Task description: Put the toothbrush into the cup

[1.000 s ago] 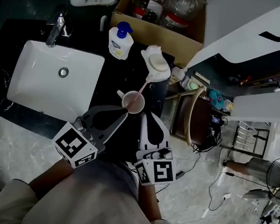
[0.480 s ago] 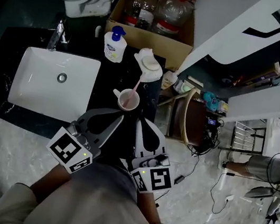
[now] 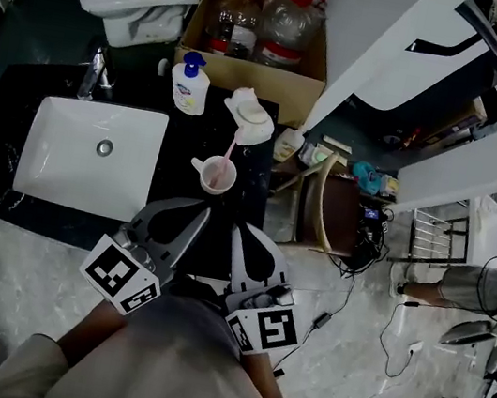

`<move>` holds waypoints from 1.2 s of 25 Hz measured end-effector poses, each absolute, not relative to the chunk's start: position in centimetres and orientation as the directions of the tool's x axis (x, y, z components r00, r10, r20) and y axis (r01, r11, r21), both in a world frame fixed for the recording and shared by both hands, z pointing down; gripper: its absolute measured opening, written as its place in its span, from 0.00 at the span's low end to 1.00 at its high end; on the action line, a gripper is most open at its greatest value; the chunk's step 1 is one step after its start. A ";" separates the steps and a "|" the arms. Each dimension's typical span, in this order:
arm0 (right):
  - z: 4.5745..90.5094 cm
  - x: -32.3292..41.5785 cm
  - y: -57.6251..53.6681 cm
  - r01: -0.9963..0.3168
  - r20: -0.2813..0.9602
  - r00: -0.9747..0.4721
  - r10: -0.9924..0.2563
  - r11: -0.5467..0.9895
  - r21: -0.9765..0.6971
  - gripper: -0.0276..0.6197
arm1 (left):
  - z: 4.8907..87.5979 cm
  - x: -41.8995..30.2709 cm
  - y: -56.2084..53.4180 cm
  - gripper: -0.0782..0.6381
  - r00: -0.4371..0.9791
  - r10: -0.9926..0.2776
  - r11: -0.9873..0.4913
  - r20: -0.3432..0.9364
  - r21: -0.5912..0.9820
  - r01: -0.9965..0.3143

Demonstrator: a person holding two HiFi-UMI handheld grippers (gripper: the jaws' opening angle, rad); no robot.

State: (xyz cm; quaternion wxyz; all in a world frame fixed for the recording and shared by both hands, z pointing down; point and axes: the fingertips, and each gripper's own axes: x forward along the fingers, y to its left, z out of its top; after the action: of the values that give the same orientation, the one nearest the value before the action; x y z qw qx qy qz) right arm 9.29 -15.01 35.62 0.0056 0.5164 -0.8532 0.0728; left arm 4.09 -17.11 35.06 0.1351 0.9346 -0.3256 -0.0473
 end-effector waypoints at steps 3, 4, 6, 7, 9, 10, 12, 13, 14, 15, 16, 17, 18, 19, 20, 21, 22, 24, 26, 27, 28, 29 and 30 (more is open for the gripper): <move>35.8 9.4 -14.5 -0.885 0.092 -0.462 -0.882 0.452 -0.114 0.05 | 35.1 4.5 -16.5 0.12 0.789 -0.615 -0.757 0.002 0.279 -0.591; 35.8 9.4 -14.4 -0.887 0.093 -0.459 -0.884 0.448 -0.114 0.05 | 35.1 4.5 -16.4 0.12 0.790 -0.613 -0.758 0.002 0.279 -0.589; 35.9 9.6 -14.2 -0.893 0.095 -0.447 -0.889 0.437 -0.112 0.05 | 35.1 4.6 -16.2 0.12 0.791 -0.612 -0.759 0.003 0.279 -0.588; 35.9 9.7 -14.2 -0.895 0.096 -0.443 -0.891 0.433 -0.110 0.05 | 35.1 4.6 -16.1 0.12 0.792 -0.611 -0.760 0.005 0.279 -0.588; 35.9 9.6 -14.1 -0.894 0.095 -0.444 -0.891 0.434 -0.110 0.05 | 35.2 4.5 -16.1 0.12 0.794 -0.608 -0.761 0.009 0.279 -0.586; 35.8 9.5 -14.1 -0.894 0.094 -0.445 -0.890 0.435 -0.110 0.05 | 35.2 4.5 -16.1 0.12 0.794 -0.608 -0.761 0.010 0.279 -0.586; 35.8 9.5 -14.2 -0.894 0.095 -0.445 -0.890 0.435 -0.108 0.05 | 35.1 4.4 -16.1 0.12 0.794 -0.608 -0.761 0.011 0.278 -0.586; 35.9 9.5 -14.2 -0.895 0.097 -0.444 -0.891 0.434 -0.106 0.05 | 35.1 4.4 -16.1 0.12 0.794 -0.608 -0.761 0.011 0.278 -0.586; 35.9 9.5 -14.2 -0.895 0.099 -0.443 -0.891 0.433 -0.106 0.05 | 35.2 4.4 -16.1 0.12 0.794 -0.608 -0.761 0.010 0.278 -0.586; 35.9 9.5 -14.2 -0.895 0.100 -0.444 -0.891 0.434 -0.107 0.05 | 35.2 4.4 -16.1 0.12 0.794 -0.607 -0.761 0.010 0.278 -0.586; 35.9 9.4 -14.2 -0.894 0.100 -0.444 -0.890 0.434 -0.109 0.05 | 35.1 4.4 -16.1 0.12 0.794 -0.607 -0.761 0.010 0.278 -0.586; 35.9 9.4 -14.2 -0.894 0.100 -0.445 -0.890 0.435 -0.109 0.05 | 35.1 4.4 -16.1 0.12 0.794 -0.608 -0.761 0.010 0.277 -0.586; 35.9 9.4 -14.2 -0.894 0.100 -0.445 -0.890 0.435 -0.109 0.05 | 35.1 4.3 -16.2 0.12 0.794 -0.608 -0.761 0.010 0.276 -0.587; 35.9 9.3 -14.3 -0.894 0.101 -0.445 -0.890 0.435 -0.108 0.05 | 35.2 4.3 -16.2 0.12 0.794 -0.608 -0.761 0.010 0.276 -0.587; 35.9 9.3 -14.3 -0.894 0.103 -0.445 -0.889 0.435 -0.108 0.05 | 35.3 4.3 -16.3 0.12 0.794 -0.607 -0.761 0.012 0.277 -0.586; 36.0 9.2 -14.3 -0.894 0.104 -0.445 -0.889 0.435 -0.107 0.05 | 35.4 4.3 -16.3 0.12 0.796 -0.605 -0.762 0.014 0.279 -0.585; 36.0 9.2 -14.3 -0.894 0.105 -0.445 -0.889 0.435 -0.106 0.05 | 35.6 4.3 -16.3 0.12 0.797 -0.603 -0.763 0.016 0.280 -0.583; 35.9 9.2 -14.3 -0.895 0.105 -0.444 -0.890 0.434 -0.103 0.05 | 35.7 4.5 -16.2 0.12 0.799 -0.600 -0.765 0.018 0.280 -0.581; 35.8 9.2 -14.3 -0.896 0.105 -0.441 -0.891 0.432 -0.101 0.05 | 35.6 4.5 -16.2 0.12 0.800 -0.599 -0.766 0.015 0.280 -0.579; 35.8 9.3 -14.2 -0.897 0.107 -0.439 -0.892 0.430 -0.100 0.05 | 35.6 4.5 -16.2 0.12 0.800 -0.600 -0.766 0.014 0.279 -0.579; 35.9 9.3 -14.3 -0.898 0.108 -0.438 -0.893 0.428 -0.100 0.05 | 35.6 4.5 -16.2 0.12 0.799 -0.601 -0.766 0.014 0.278 -0.580; 35.9 9.3 -14.3 -0.898 0.110 -0.437 -0.893 0.428 -0.100 0.05 | 35.7 4.4 -16.2 0.12 0.798 -0.602 -0.765 0.014 0.277 -0.582; 36.0 9.2 -14.3 -0.898 0.112 -0.438 -0.892 0.428 -0.099 0.05 | 35.7 4.3 -16.3 0.12 0.797 -0.604 -0.763 0.014 0.276 -0.584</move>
State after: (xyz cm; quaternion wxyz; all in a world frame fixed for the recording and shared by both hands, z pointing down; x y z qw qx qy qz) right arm 9.24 -14.33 35.96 0.0211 0.5298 -0.8448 0.0718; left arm 4.32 -16.30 35.72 0.1343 0.9382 -0.3167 -0.0378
